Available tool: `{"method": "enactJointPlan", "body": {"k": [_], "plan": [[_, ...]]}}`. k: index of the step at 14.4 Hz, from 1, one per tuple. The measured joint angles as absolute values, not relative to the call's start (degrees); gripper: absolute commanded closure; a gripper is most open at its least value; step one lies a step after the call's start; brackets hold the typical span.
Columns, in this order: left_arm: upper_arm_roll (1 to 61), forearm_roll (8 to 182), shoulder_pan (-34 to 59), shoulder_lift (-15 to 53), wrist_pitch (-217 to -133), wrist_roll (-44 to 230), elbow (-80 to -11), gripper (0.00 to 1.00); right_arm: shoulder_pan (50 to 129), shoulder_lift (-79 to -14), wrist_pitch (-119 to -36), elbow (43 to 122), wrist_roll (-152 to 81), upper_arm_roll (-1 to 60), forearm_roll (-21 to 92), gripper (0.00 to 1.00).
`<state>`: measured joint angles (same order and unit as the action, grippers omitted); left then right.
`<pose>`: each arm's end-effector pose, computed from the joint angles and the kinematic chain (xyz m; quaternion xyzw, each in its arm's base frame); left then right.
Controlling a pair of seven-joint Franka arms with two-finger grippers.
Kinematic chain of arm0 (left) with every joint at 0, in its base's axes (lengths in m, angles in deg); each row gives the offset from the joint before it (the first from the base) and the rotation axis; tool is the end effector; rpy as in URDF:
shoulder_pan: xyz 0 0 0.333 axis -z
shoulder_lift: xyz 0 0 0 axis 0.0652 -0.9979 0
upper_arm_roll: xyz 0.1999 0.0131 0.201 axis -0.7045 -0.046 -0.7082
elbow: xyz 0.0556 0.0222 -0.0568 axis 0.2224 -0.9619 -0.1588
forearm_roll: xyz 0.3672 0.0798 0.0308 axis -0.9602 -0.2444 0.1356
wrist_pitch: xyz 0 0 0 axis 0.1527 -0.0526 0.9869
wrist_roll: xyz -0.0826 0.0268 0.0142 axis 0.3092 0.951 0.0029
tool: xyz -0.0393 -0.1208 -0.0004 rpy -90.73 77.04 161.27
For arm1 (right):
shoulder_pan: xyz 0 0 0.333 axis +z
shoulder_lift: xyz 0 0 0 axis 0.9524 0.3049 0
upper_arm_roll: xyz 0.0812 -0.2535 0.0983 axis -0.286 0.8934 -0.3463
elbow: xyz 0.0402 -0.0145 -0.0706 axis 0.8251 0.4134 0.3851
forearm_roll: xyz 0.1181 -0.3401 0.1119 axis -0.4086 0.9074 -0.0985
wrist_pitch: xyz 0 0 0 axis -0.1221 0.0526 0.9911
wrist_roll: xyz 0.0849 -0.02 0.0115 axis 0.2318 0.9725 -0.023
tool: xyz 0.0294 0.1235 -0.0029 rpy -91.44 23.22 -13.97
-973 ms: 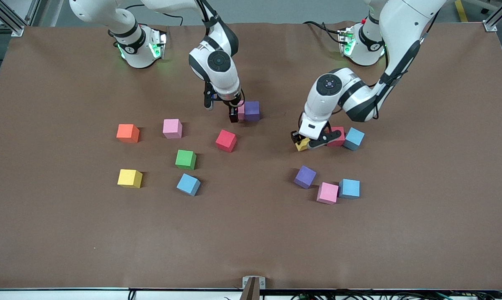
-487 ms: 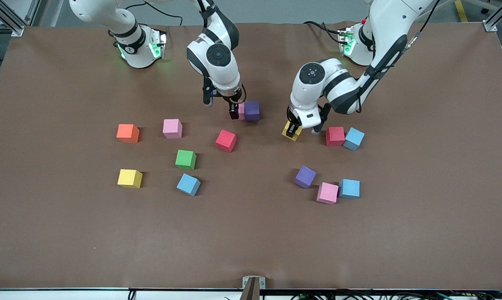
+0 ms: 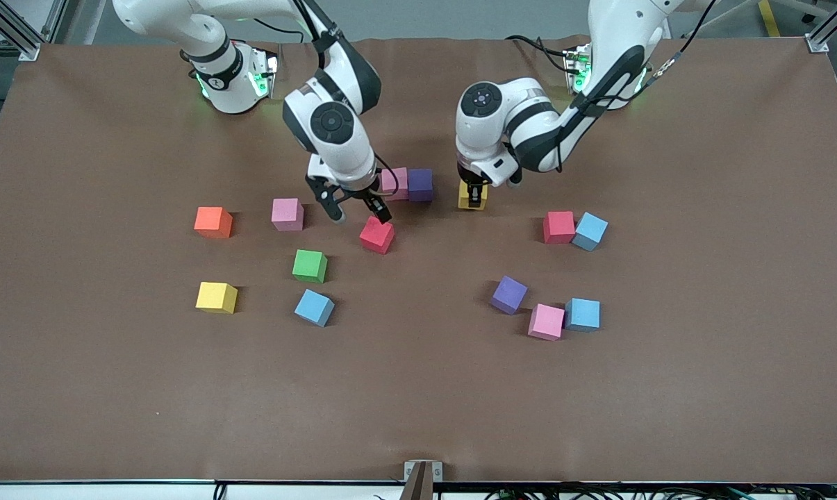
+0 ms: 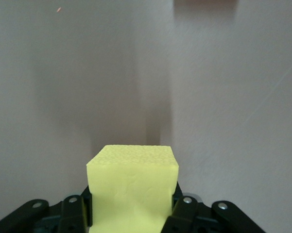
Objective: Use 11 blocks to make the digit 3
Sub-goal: 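Place the yellow cube with the left gripper while the right gripper grasps red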
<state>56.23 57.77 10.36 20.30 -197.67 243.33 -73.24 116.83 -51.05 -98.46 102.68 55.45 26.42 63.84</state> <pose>0.3285 -0.4057 0.1897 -0.7249 -0.6885 -0.0107 0.0192 0.4150 0.3837 0.2329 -0.9056 0.4216 0.0441 0.0119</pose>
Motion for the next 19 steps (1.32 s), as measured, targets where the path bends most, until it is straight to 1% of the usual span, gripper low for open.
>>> {"method": "enactJointPlan", "body": {"k": [2,5,8,12,13,14,15,17,19], "plan": [[56.16,57.93,11.74,18.84,-196.96,244.01,-71.73,0.46,116.15,-49.4,-98.84,101.61,45.93,26.44,64.18,0.0],[56.04,57.96,13.23,15.78,-195.77,244.27,-69.26,0.46,116.14,-46.77,-101.5,99.69,36.64,26.41,64.78,0.0],[55.79,57.96,14.29,13.2,-195.67,244.72,-67.34,0.45,116.13,-44.38,-102.24,97.27,33.88,26.42,67.16,0.0],[52.91,57.96,17.17,11.98,-195.65,245.06,-65.43,0.45,115.94,-40.35,-102.35,95.21,33.74,26.43,69.35,0.0],[52.43,57.96,17.86,11.8,-195.63,245.11,-65.08,0.44,115.93,-39.45,-102.56,94.95,33.73,26.43,69.37,0.03],[52.23,57.96,18.33,11.62,-195.52,245.18,-64.8,0.44,115.93,-38.7,-102.77,94.78,33.72,26.43,69.38,0.11],[52.17,57.96,18.55,11.55,-195.38,245.21,-64.64,0.44,115.93,-38.24,-102.91,94.66,33.72,26.41,69.38,0.25],[52.15,57.96,18.66,11.43,-195.27,245.31,-64.46,0.44,115.94,-37.81,-102.91,94.47,33.71,26.31,69.38,0.6],[52.15,57.96,18.75,11.3,-195.26,245.55,-64.36,0.44,115.95,-37.8,-102.9,94.35,33.34,26.2,69.4,0.87]]}}
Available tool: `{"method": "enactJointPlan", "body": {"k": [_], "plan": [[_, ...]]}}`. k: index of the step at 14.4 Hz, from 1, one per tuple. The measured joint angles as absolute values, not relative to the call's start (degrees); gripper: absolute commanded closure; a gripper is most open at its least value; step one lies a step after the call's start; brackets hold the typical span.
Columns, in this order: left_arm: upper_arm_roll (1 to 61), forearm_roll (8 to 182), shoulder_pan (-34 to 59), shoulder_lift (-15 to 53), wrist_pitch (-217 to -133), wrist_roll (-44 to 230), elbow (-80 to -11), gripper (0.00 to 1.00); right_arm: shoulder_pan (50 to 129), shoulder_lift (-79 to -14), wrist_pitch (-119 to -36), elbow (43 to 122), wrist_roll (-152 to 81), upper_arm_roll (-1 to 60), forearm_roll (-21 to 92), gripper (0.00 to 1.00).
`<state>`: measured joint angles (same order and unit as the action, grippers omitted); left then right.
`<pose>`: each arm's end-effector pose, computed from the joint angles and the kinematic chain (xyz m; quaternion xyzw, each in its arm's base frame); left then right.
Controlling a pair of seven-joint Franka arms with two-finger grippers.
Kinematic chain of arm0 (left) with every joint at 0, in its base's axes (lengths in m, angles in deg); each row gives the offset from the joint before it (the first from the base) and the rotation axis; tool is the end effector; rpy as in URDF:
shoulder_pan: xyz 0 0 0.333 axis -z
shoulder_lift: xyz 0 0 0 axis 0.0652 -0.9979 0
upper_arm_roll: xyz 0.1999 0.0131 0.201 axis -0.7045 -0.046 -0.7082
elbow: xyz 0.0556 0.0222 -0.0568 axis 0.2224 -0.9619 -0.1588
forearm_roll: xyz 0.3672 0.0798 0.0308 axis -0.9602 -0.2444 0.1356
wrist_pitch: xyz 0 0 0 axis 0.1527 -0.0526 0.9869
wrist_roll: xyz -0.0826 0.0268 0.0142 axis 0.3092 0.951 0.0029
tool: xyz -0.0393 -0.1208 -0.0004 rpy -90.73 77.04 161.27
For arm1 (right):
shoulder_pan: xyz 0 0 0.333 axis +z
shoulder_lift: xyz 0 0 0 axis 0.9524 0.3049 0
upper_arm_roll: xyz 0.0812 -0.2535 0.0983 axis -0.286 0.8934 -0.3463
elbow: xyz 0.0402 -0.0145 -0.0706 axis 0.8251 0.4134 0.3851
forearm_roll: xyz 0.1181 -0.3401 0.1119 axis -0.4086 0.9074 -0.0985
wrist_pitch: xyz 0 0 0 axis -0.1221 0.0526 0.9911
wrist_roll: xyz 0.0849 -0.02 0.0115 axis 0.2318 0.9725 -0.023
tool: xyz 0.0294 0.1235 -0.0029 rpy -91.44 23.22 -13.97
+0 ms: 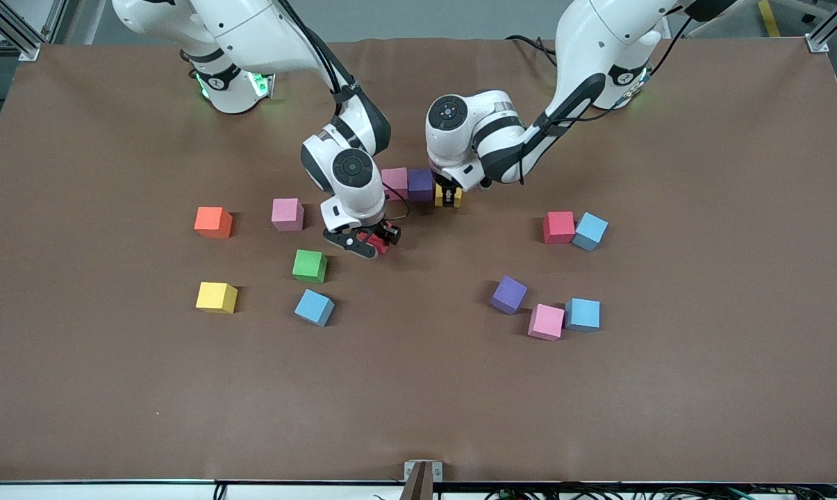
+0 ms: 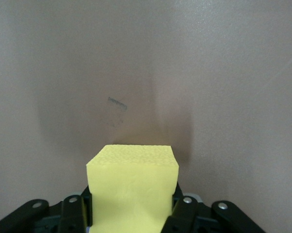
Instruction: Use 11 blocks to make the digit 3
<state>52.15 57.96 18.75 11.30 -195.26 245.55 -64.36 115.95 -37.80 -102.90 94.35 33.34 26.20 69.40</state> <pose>0.3208 -0.4516 0.1625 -0.7231 -0.6895 0.0143 0.0393 0.4439 0.3969 0.1610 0.9773 -0.2113 -0.0133 0.0058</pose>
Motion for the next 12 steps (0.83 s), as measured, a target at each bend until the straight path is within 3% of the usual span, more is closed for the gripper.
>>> {"method": "enactJointPlan", "body": {"k": [1,9,10,11,12], "plan": [[52.15,57.96,18.85,11.28,-195.24,245.66,-64.32,0.44,115.96,-37.8,-102.87,94.22,32.68,26.14,69.42,0.99],[52.15,58.12,19.59,10.48,-195.11,245.86,-63.21,0.41,116.64,-37.8,-102.57,93.82,10.32,25.31,69.59,0.98],[52.15,58.14,19.63,10.39,-195.11,245.87,-63.1,0.3,117.24,-37.8,-102.57,93.78,9.92,25.24,69.59,0.98],[52.15,58.15,19.64,10.32,-195.09,245.87,-63.02,0.0,118.03,-37.8,-102.57,93.77,9.74,25.18,69.6,0.98],[52.15,58.15,19.65,10.31,-195.08,245.87,-62.99,0.0,118.83,-37.8,-102.53,93.77,9.7,25.17,69.6,0.98]]}}
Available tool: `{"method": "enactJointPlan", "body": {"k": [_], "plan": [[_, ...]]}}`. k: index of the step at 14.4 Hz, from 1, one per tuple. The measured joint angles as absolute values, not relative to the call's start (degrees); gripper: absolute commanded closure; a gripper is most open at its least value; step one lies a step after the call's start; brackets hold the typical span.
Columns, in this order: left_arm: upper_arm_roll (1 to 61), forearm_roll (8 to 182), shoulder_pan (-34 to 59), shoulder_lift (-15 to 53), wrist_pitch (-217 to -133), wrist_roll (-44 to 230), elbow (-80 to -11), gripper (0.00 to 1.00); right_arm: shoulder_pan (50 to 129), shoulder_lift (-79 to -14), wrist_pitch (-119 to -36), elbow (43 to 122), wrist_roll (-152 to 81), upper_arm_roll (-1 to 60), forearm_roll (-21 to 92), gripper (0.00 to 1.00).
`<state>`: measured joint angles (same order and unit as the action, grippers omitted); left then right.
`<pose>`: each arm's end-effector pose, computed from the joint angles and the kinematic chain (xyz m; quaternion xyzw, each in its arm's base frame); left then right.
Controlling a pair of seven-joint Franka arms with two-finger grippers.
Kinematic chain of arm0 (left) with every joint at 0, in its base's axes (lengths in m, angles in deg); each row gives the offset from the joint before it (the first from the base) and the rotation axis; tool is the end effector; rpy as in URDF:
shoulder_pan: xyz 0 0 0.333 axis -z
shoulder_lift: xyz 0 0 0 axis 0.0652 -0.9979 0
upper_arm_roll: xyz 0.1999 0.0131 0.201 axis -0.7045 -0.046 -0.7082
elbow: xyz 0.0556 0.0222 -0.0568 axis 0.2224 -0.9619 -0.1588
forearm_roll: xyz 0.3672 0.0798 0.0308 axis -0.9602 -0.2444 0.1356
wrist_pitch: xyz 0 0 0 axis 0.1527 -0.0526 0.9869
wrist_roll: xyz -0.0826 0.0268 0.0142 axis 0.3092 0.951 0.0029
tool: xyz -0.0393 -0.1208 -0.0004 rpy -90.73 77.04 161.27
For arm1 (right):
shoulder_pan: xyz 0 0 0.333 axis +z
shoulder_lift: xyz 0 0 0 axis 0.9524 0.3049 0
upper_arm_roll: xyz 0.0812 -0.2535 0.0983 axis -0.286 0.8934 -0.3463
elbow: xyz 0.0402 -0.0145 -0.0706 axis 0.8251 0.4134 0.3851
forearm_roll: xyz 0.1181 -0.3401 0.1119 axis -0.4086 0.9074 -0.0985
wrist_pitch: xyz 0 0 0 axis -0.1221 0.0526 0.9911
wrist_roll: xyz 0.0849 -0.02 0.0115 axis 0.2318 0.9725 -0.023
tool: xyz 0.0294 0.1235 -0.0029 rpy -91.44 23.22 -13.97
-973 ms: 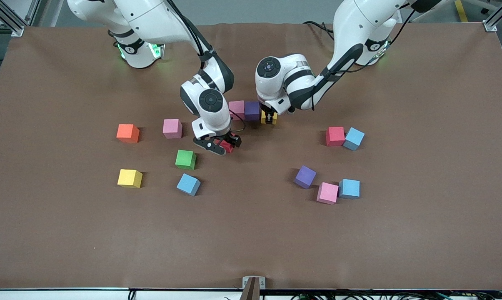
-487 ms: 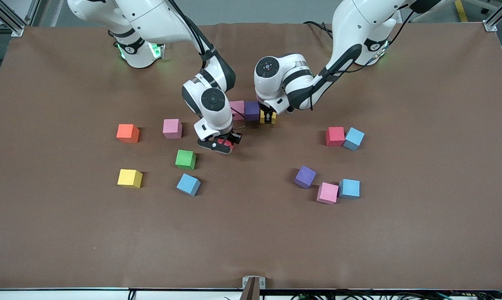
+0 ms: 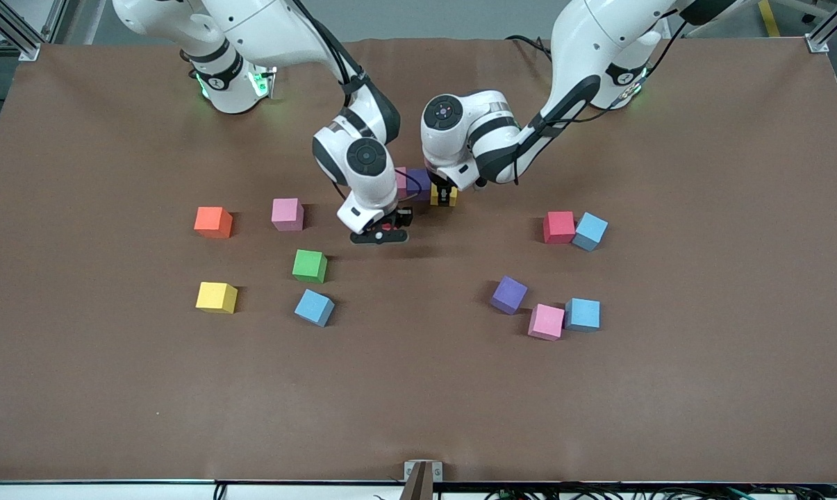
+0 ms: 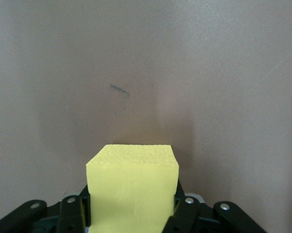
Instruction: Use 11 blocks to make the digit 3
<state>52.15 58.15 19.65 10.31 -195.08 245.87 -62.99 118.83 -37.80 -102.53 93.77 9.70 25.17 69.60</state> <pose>0.3189 -0.4607 0.1627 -0.7230 -0.6896 0.0194 0.0376 0.4178 0.4283 0.1642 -0.9995 -0.0276 0.0156 0.0004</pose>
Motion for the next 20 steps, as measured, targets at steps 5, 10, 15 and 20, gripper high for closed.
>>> {"method": "enactJointPlan", "body": {"k": [5,10,15,20], "plan": [[51.89,58.14,19.59,10.28,-194.03,245.86,-62.6,0.0,120.77,-38.07,-102.07,94.46,9.62,25.16,69.6,0.98],[51.86,58.14,18.63,10.96,-191.43,244.23,-61.47,0.0,121.2,-39.11,-101.87,96.07,9.45,25.16,69.6,0.98],[54.25,57.89,13.17,14.42,-190.15,240.38,-61.01,0.0,121.89,-39.52,-102.25,96.81,9.67,25.16,69.57,0.98],[56.2,57.82,6.85,16.13,-183.14,222.6,-55.37,0.0,121.9,-39.89,-103.19,97.65,10.42,25.16,69.42,0.98]]}}
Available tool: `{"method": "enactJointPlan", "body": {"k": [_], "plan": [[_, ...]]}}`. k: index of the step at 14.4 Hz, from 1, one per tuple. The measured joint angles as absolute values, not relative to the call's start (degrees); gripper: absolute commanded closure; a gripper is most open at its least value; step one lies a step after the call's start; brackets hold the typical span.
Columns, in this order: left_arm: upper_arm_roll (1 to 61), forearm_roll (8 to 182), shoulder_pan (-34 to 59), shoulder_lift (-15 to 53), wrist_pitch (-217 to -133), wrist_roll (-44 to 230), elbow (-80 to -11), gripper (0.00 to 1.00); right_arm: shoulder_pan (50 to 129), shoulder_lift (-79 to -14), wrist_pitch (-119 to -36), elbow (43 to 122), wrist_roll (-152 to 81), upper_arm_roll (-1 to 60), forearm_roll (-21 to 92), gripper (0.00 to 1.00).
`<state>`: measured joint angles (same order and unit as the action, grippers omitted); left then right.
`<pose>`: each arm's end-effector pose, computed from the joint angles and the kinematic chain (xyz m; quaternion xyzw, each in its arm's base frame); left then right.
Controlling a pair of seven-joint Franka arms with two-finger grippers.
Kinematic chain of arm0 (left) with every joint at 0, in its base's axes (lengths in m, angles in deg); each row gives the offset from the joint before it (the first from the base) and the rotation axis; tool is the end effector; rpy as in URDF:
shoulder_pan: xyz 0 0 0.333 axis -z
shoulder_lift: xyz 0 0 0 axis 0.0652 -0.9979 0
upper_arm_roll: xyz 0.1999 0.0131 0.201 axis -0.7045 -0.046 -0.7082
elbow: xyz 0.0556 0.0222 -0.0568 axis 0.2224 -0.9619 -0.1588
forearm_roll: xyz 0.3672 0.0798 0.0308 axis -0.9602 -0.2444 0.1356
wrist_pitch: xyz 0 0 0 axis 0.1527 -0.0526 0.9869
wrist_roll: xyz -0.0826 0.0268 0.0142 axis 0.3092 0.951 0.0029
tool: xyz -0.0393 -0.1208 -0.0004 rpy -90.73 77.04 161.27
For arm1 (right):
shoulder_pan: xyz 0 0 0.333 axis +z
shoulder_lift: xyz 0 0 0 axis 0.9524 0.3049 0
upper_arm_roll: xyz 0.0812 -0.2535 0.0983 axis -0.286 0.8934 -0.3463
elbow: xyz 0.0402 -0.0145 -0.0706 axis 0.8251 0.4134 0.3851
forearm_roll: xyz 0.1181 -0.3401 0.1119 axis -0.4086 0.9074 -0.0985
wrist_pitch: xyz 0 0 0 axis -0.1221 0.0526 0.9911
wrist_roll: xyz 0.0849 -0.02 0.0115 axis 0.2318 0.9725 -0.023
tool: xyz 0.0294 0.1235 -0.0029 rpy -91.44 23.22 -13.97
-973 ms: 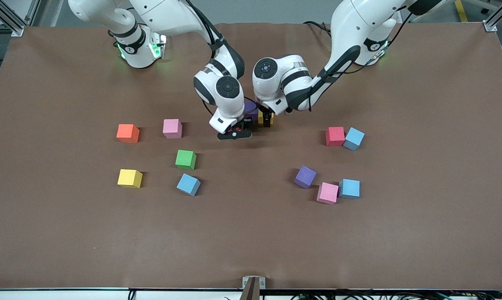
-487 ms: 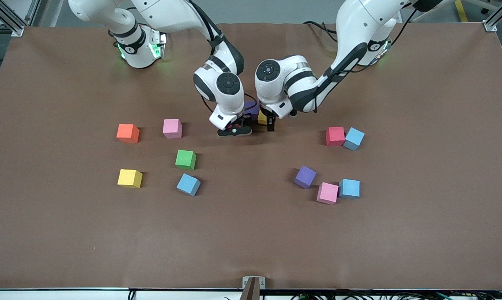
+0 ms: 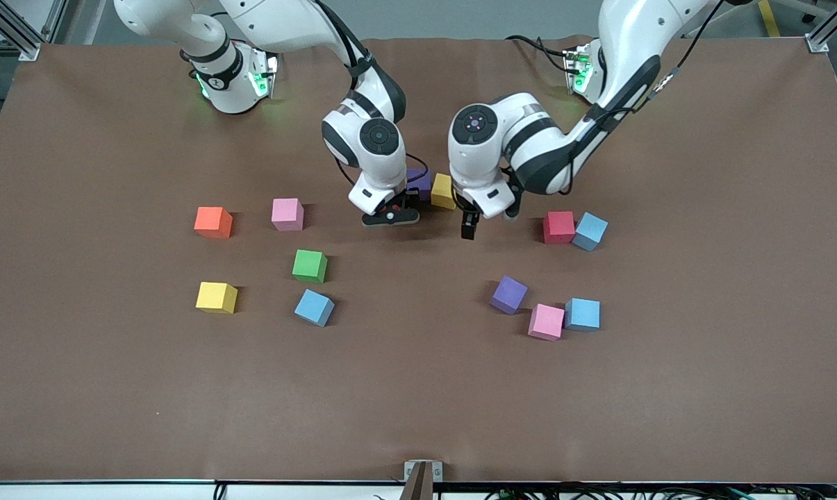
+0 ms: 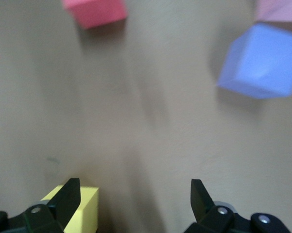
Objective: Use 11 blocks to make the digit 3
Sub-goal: 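Grasp the second purple cube with the left gripper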
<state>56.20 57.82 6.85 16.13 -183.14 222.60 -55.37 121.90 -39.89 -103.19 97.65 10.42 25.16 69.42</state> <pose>0.4355 -0.4021 0.2525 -0.7885 -0.6140 -0.0260 0.0242 0.3828 0.4369 0.1614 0.9986 0.0464 -0.0231 0.0064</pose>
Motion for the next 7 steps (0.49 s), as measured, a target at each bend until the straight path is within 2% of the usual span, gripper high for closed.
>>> {"method": "enactJointPlan", "body": {"k": [7], "plan": [[55.78,57.71,0.01,13.89,-182.73,201.86,-50.75,0.0,122.37,-39.92,-104.68,97.85,11.79,25.12,69.42,0.98]]}}
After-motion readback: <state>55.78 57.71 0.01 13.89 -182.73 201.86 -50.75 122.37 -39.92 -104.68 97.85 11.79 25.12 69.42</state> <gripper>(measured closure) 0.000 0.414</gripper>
